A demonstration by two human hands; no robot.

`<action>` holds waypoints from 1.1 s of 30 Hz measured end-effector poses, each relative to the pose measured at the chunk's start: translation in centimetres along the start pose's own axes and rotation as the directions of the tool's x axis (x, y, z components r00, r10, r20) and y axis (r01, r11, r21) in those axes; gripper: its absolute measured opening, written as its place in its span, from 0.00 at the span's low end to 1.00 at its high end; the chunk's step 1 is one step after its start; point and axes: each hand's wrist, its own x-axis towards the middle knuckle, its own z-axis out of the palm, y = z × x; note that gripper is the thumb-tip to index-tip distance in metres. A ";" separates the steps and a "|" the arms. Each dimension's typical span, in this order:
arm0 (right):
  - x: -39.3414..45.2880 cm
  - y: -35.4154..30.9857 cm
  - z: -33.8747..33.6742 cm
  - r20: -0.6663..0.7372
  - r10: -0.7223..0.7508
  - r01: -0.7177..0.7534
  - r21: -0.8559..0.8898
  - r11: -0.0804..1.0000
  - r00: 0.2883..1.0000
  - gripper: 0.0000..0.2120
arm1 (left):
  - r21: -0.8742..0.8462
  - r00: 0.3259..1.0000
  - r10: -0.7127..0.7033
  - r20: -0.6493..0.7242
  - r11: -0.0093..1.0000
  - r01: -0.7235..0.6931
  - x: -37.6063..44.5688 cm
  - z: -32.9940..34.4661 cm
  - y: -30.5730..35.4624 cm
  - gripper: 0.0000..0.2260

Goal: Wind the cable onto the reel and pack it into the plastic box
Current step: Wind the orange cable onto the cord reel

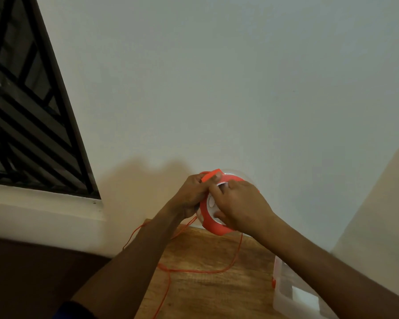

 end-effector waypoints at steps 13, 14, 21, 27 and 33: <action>0.9 1.3 2.8 -0.083 0.576 -0.548 0.226 0.805 0.813 0.24 | -0.110 0.985 -0.031 -0.168 0.994 0.013 0.5 0.9 -1.0 0.13; 0.7 1.0 2.8 -0.057 0.564 -0.541 0.216 0.813 0.824 0.23 | -0.104 0.985 -0.033 -0.169 0.994 0.015 0.4 0.7 -1.3 0.12; 0.3 0.8 0.3 -0.301 0.387 -0.349 0.176 0.921 0.871 0.12 | -0.121 0.995 -0.041 -0.095 0.992 0.029 0.4 -0.7 -1.0 0.15; -0.4 1.6 -1.1 -0.009 -0.044 0.045 0.173 0.984 0.999 0.23 | -0.113 0.999 -0.040 -0.020 0.993 0.037 0.5 -1.8 -0.3 0.23; 0.2 1.6 -1.5 0.149 -0.090 0.089 0.012 0.996 0.985 0.30 | 0.010 0.999 -0.023 0.025 1.000 0.023 0.7 -1.5 -0.2 0.13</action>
